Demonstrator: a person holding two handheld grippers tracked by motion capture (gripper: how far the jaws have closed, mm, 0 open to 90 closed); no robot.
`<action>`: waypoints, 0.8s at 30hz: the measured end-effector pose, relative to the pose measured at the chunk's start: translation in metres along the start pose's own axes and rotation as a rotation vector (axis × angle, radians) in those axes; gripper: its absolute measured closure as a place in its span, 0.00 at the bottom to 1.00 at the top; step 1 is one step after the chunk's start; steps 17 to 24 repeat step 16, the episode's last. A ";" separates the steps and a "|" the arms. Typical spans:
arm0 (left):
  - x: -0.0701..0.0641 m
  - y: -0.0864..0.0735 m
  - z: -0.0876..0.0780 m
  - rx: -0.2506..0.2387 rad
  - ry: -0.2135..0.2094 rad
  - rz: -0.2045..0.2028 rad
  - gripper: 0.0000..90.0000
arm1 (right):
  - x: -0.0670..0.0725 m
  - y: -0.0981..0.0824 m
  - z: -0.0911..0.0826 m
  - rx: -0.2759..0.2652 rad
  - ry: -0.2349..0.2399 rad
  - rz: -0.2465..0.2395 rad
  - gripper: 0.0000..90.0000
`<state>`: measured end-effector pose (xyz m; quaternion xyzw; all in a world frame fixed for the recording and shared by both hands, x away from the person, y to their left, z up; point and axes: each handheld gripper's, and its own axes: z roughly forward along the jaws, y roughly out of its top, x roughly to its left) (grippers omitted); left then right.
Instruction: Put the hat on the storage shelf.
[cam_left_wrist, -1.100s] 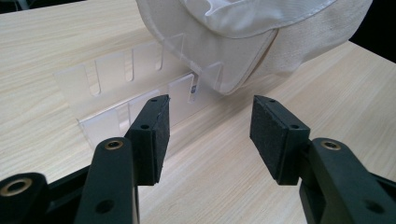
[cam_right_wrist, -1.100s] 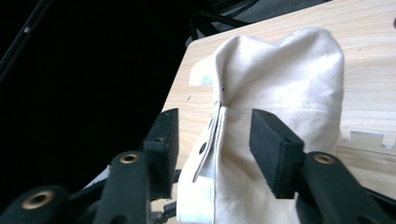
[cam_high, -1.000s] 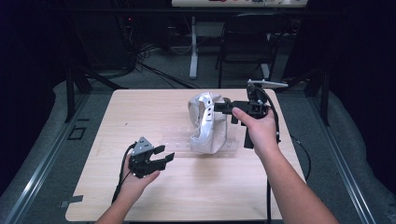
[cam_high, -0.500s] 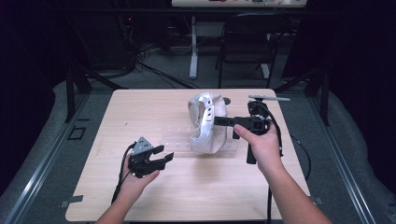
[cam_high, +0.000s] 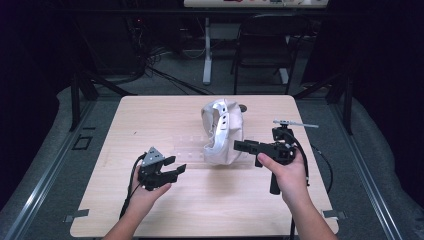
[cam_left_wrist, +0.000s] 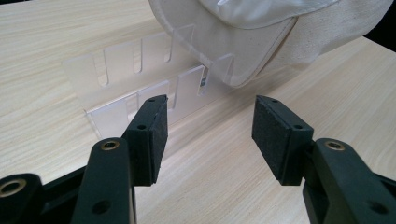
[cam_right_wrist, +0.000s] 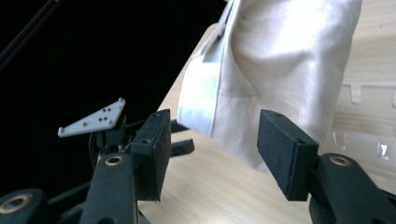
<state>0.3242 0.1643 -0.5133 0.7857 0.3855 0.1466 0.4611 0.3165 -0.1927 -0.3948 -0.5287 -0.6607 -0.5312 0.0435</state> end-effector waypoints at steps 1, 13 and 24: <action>0.000 0.000 0.000 -0.003 0.000 -0.002 0.51 | -0.001 -0.001 -0.002 -0.011 0.005 0.001 0.50; 0.002 0.000 0.000 -0.037 0.009 0.012 0.49 | -0.009 -0.030 -0.001 -0.053 0.007 -0.046 0.50; -0.003 0.000 0.002 -0.035 0.003 0.035 0.48 | -0.013 -0.038 -0.005 -0.094 -0.022 -0.058 0.50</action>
